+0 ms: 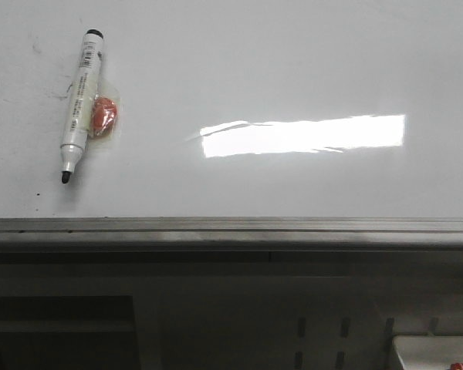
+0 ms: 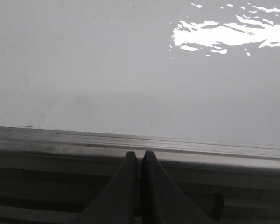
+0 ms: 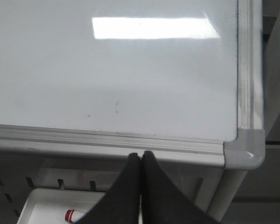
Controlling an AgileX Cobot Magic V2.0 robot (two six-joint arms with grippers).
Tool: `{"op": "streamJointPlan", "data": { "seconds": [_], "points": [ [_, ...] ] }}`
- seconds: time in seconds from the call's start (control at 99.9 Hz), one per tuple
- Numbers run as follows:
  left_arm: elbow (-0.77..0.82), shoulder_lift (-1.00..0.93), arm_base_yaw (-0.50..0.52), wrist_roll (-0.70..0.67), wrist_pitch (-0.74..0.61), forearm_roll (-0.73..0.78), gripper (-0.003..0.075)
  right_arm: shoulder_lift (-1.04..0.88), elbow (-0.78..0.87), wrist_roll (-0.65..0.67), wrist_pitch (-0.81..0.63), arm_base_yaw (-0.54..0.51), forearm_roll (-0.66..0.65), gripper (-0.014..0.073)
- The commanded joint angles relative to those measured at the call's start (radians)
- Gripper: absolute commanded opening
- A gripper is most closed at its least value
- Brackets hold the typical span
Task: Write number 4 on whiteboard
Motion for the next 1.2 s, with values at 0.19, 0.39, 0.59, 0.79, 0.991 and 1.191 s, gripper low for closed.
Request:
{"op": "streamJointPlan", "data": {
  "seconds": [0.19,0.39,0.59,0.79,0.991,1.191],
  "points": [
    [0.033,-0.023,-0.002,-0.011,-0.051,-0.002,-0.002,-0.016,0.022,-0.005,-0.012,-0.006,-0.001,-0.0065],
    [0.033,-0.023,-0.002,-0.011,-0.051,-0.002,-0.002,-0.016,0.022,-0.005,-0.012,-0.006,-0.001,-0.0065],
    [0.033,-0.023,-0.002,-0.011,-0.051,-0.002,-0.002,-0.016,0.022,-0.005,-0.012,-0.006,-0.001,-0.0065],
    [0.033,-0.023,-0.002,-0.011,-0.051,0.034,-0.002,-0.016,0.022,-0.005,-0.012,-0.006,-0.001,-0.0065],
    [0.033,-0.023,-0.002,-0.011,-0.051,0.034,-0.002,-0.016,0.022,-0.005,-0.012,-0.006,-0.001,-0.0065],
    [0.033,-0.023,-0.002,-0.011,-0.051,0.034,-0.002,-0.016,0.022,-0.005,-0.038,-0.006,-0.001,-0.0065]
  ]
}}
